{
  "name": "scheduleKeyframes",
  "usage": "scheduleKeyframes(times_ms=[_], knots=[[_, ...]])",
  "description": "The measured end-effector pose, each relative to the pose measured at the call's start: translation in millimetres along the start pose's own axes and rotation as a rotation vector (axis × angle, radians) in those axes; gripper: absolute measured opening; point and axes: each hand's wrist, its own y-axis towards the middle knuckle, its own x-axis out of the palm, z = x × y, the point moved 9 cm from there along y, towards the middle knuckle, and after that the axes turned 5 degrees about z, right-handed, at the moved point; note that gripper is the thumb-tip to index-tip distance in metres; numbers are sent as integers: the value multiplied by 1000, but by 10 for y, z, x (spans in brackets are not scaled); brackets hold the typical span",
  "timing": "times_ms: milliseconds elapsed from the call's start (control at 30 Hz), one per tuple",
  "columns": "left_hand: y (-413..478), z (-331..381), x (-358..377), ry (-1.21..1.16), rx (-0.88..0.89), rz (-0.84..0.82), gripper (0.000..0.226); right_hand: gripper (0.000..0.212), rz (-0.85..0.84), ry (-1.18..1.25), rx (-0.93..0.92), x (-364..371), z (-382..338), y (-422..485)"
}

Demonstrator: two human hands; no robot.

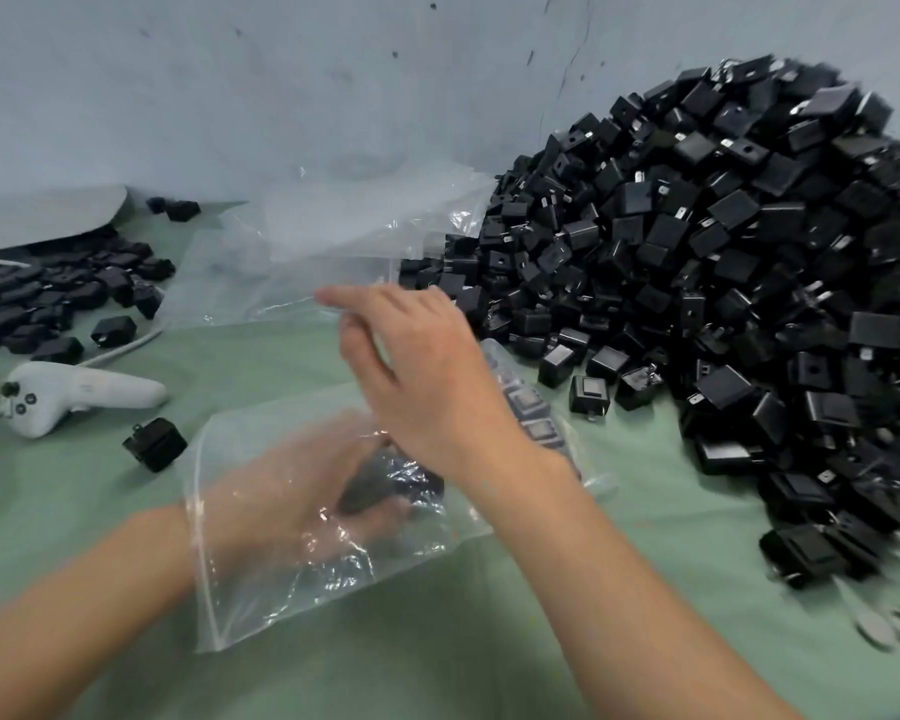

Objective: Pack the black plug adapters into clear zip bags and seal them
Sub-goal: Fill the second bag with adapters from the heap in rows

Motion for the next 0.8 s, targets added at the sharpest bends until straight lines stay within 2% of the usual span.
scheduleKeyframes(times_ms=[67,133,200,300,400,500,633,800], knots=[[66,53,21,-164,64,-5,42,35,176,87,227,-432,507,28],[109,59,100,-172,100,-18,45,34,267,118,417,-659,906,-88],[148,52,187,-131,105,-60,53,33,300,109,524,-738,1165,-208],[251,75,234,-341,-9,-89,47,31,277,127,583,-742,1386,-294],[325,83,260,-411,-119,-75,47,30,196,106,587,-692,1446,-336],[268,154,231,-533,-107,-108,41,34,97,24,494,-573,1395,-359],[231,222,165,-519,-37,-92,42,38,-29,-79,370,-412,1395,-372],[384,372,228,-525,38,-99,34,44,-53,-177,325,-330,1456,-430]])
